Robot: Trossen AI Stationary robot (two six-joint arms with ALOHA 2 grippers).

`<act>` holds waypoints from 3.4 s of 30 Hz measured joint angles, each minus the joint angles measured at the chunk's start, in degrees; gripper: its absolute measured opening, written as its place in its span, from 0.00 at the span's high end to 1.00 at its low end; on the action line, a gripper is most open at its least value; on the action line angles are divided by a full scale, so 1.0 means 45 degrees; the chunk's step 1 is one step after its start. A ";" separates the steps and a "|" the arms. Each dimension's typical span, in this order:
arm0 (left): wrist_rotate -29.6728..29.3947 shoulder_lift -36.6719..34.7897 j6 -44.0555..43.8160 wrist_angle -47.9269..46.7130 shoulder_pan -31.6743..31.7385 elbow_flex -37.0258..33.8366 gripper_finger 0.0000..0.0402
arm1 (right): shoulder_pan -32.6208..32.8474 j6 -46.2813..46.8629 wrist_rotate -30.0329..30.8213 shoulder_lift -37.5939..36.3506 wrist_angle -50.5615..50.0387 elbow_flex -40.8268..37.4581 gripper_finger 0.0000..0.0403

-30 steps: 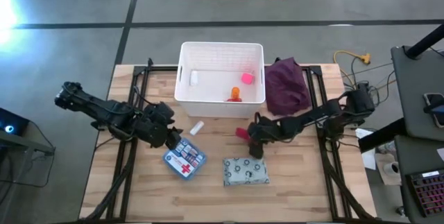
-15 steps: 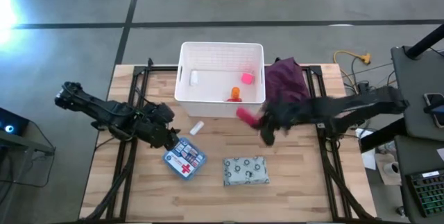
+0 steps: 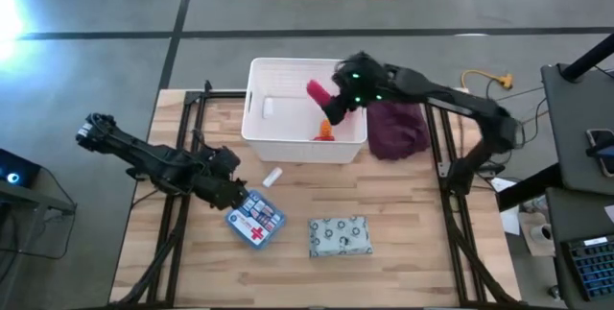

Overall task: Pick & place medical supplies in basket/bin
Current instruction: Put the red bandage into the white bin, then put the rolled gauze into the white bin, then put the medical supply bag into the white bin

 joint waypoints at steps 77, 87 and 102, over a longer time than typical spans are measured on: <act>-0.1293 0.0679 0.7634 0.9569 0.2071 0.0669 0.93 | 0.4015 -0.1187 0.9060 -0.7993 -0.1779 -0.5285 0.09; -0.0121 0.2463 1.1468 0.9187 0.9588 0.2452 0.69 | 0.5041 -0.1608 0.7052 -0.7972 -0.2170 -0.5311 0.09; 0.3264 0.3234 1.0422 0.3365 0.6687 0.6177 0.27 | 0.9505 -0.0057 0.5330 -0.7502 -0.3742 -0.7127 0.09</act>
